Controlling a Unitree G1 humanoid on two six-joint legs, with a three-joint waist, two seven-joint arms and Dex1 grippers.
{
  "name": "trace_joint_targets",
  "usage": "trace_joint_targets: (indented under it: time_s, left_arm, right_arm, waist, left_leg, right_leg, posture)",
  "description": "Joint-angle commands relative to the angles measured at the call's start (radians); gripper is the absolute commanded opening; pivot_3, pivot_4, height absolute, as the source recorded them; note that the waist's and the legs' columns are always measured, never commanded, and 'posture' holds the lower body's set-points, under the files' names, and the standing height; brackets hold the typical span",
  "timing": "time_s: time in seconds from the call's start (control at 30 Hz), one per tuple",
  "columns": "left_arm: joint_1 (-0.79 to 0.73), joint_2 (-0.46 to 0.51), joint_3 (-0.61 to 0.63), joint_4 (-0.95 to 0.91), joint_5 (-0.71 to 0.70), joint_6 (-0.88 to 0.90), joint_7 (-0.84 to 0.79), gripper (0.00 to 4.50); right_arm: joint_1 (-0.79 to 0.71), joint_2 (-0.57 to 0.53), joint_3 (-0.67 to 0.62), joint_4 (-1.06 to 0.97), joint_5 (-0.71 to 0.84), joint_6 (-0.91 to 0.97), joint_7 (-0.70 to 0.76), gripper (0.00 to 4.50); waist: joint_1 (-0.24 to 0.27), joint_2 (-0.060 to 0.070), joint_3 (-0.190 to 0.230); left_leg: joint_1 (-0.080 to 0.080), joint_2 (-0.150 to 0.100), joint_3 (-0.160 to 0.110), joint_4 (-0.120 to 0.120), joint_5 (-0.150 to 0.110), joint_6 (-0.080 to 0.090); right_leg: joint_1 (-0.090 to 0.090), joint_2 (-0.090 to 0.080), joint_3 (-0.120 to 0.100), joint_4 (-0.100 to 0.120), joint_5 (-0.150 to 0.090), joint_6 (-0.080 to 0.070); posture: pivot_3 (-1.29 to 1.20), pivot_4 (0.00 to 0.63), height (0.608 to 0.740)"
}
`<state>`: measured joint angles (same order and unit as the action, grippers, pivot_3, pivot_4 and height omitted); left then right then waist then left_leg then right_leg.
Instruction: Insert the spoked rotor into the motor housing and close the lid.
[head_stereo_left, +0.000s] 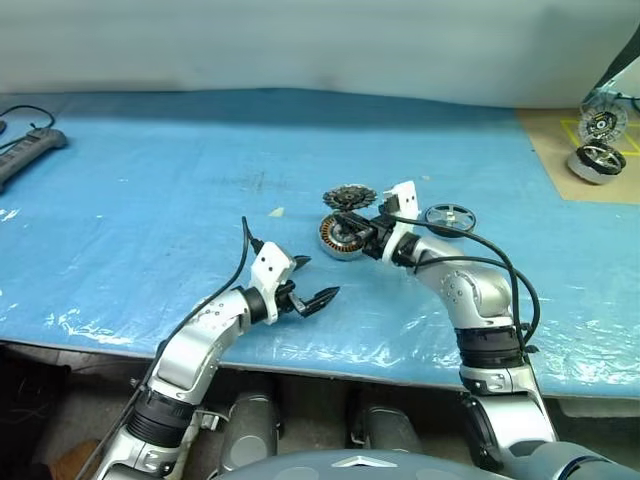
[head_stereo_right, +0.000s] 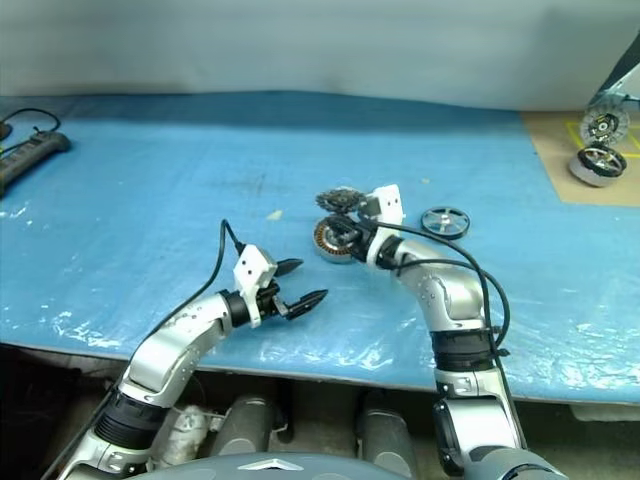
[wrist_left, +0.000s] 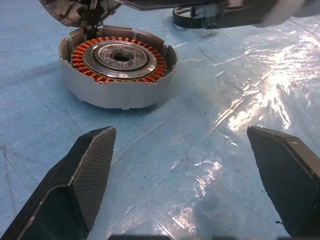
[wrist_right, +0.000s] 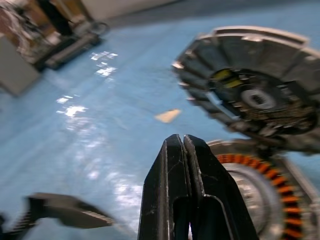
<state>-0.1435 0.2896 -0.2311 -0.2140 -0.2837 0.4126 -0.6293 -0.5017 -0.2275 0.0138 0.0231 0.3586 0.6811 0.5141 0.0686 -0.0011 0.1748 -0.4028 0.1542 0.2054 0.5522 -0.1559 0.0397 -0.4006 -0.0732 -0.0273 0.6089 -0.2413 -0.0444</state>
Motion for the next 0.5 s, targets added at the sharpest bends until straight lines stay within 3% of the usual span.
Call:
trace_joint_targets:
  time_s: [0.03, 0.2, 0.3, 0.5]
  left_arm:
    - [-0.002, -0.005, 0.001, -0.024, -0.001, -0.015, -0.001, 4.50]
    - [0.002, -0.005, 0.002, -0.028, 0.000, -0.015, 0.002, 4.50]
    - [0.004, -0.003, 0.003, -0.028, 0.001, -0.015, 0.003, 4.50]
    - [0.004, -0.003, 0.000, -0.026, -0.001, -0.015, -0.001, 4.50]
  right_arm:
    - [-0.012, -0.001, 0.032, 0.043, -0.059, -0.064, -0.021, 0.05]
    - [0.018, -0.031, 0.101, 0.027, -0.075, -0.056, 0.052, 0.05]
    - [0.027, -0.044, 0.149, 0.082, -0.159, -0.074, 0.001, 0.05]
    - [0.066, -0.072, 0.156, 0.048, -0.176, -0.070, 0.013, 0.05]
  waist:
    - [0.001, 0.000, 0.000]
    - [-0.001, 0.000, 0.000]
    - [-0.001, 0.000, 0.000]
    - [0.004, 0.000, 0.000]
  left_leg:
    - [0.000, 0.000, 0.000, 0.000, 0.000, 0.000]
    - [-0.002, 0.000, 0.000, 0.000, 0.000, 0.000]
    - [-0.001, 0.000, 0.000, 0.000, 0.000, 0.001]
    - [0.009, 0.000, 0.000, 0.000, -0.001, 0.001]
  right_leg:
    - [0.000, 0.000, 0.000, 0.000, 0.000, 0.000]
    - [-0.002, 0.000, 0.000, -0.001, 0.000, 0.000]
    - [-0.001, 0.000, 0.000, 0.000, 0.000, 0.000]
    - [0.010, 0.000, 0.000, -0.001, 0.000, 0.000]
  posture:
    - [0.00, 0.150, 0.740]
    - [0.00, 0.150, 0.740]
    - [0.00, 0.150, 0.740]
    - [0.00, 0.150, 0.740]
